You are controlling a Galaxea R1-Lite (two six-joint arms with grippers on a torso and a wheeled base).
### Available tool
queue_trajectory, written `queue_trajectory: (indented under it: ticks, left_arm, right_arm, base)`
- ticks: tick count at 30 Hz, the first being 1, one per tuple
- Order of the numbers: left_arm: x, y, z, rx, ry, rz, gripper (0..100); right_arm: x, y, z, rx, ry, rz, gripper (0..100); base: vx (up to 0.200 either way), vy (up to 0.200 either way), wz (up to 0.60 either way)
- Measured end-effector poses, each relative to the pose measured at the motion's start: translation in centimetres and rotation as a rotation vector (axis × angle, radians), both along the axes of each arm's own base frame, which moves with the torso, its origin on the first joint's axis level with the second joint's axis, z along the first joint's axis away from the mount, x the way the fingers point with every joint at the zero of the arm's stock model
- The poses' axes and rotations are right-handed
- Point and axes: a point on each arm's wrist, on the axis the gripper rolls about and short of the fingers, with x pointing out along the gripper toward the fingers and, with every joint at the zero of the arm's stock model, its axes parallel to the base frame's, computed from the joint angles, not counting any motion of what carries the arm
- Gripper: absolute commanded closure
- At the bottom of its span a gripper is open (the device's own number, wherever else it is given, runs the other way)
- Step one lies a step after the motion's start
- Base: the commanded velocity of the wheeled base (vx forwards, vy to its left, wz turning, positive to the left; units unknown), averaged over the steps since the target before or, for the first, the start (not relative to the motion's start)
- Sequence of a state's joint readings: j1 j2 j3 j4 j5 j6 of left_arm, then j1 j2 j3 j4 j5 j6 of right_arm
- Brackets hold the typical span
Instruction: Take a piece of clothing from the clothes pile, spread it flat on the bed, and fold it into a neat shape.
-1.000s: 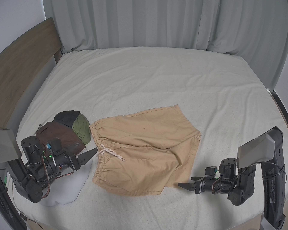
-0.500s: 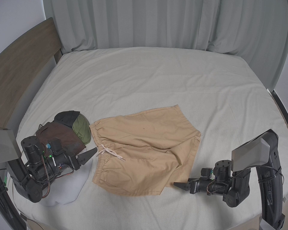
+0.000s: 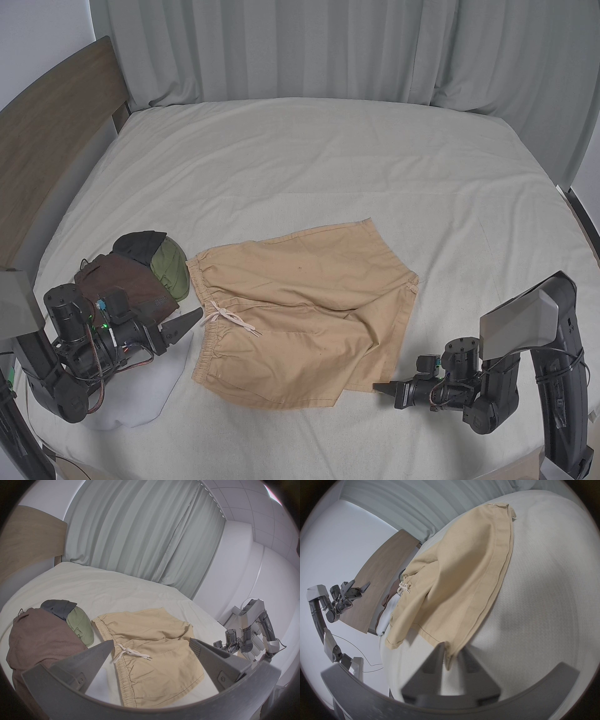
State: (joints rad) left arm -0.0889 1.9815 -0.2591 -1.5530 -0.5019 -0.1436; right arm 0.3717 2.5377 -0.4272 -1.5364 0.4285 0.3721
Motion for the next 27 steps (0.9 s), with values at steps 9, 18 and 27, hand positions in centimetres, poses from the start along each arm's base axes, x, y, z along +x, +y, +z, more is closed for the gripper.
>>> queue_trajectory:
  ticks: [9, 18, 27]
  left_arm:
    - [0.0, 0.0, 0.0, 0.0, 0.0, 0.002, 0]
    - [0.1, 0.2, 0.1, -0.001, -0.003, 0.006, 0]
    - [0.0, 0.1, 0.0, 0.0, 0.0, 0.005, 0]
  right_arm:
    - [-0.4, -0.8, 0.0, -0.01, 0.012, -0.015, 100]
    - [-1.8, -3.9, 1.0, -0.059, 0.022, -0.043, 100]
    - [-3.1, -7.1, 2.5, -0.059, 0.027, -0.073, 100]
  base:
    - [0.0, 0.0, 0.0]
    - [0.0, 0.0, 0.0]
    - [0.0, 0.0, 0.0]
